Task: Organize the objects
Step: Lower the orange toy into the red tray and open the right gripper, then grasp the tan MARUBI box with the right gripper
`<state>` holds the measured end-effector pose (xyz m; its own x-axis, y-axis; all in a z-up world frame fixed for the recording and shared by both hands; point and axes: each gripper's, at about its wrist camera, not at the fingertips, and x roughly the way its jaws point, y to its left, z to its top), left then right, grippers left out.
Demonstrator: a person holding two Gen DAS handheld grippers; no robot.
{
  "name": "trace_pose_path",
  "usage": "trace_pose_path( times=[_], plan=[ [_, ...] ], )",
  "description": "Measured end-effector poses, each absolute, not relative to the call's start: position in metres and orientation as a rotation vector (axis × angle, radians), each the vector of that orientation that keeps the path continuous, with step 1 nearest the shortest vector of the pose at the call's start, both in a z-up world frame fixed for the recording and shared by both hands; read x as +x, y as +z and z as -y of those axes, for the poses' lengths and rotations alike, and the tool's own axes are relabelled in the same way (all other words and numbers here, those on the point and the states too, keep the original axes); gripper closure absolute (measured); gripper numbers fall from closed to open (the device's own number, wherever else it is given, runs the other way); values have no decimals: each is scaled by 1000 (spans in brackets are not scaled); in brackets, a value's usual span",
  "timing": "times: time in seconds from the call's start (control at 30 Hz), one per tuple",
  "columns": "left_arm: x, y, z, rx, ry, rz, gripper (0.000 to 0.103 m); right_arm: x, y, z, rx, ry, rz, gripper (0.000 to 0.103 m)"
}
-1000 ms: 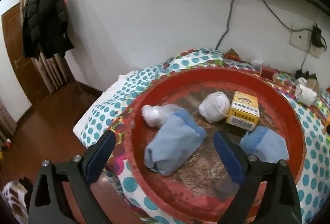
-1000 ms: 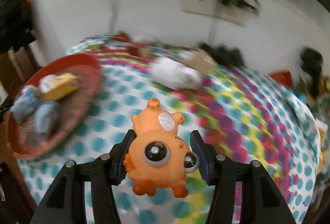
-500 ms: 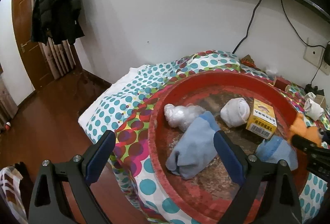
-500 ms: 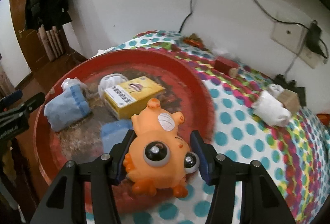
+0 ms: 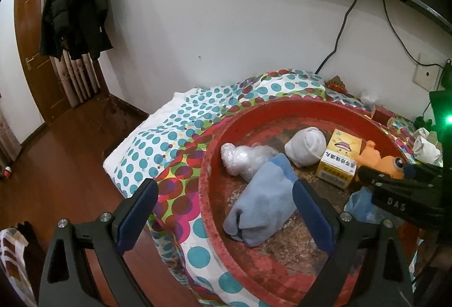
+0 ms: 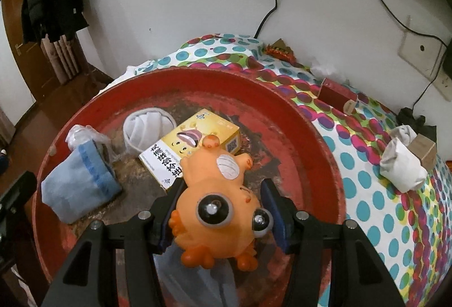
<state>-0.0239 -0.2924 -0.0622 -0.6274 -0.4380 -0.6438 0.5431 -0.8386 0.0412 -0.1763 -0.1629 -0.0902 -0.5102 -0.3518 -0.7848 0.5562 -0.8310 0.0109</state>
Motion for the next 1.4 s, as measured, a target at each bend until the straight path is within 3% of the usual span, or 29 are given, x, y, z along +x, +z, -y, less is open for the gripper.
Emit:
trace_pose_path(
  times=[0.33, 0.4, 0.5, 0.93, 1.4],
  plan=[
    [-25, -59, 280, 893, -2441, -155, 8, -169, -84, 152, 1108, -2314, -315, 43],
    [-26, -59, 277, 897, -2450, -141, 8, -166, -80, 147, 1098, -2308, -307, 32],
    [-28, -58, 271, 894, -2458, -118, 7, -160, -75, 137, 1082, -2306, -289, 26],
    [-35, -62, 255, 918, -2481, -30, 4, -151, -56, 82, 1041, -2329, -203, 26],
    [-42, -71, 238, 942, -2510, 41, 3, -241, -65, -49, 1129, -2596, -139, 26]
  ],
)
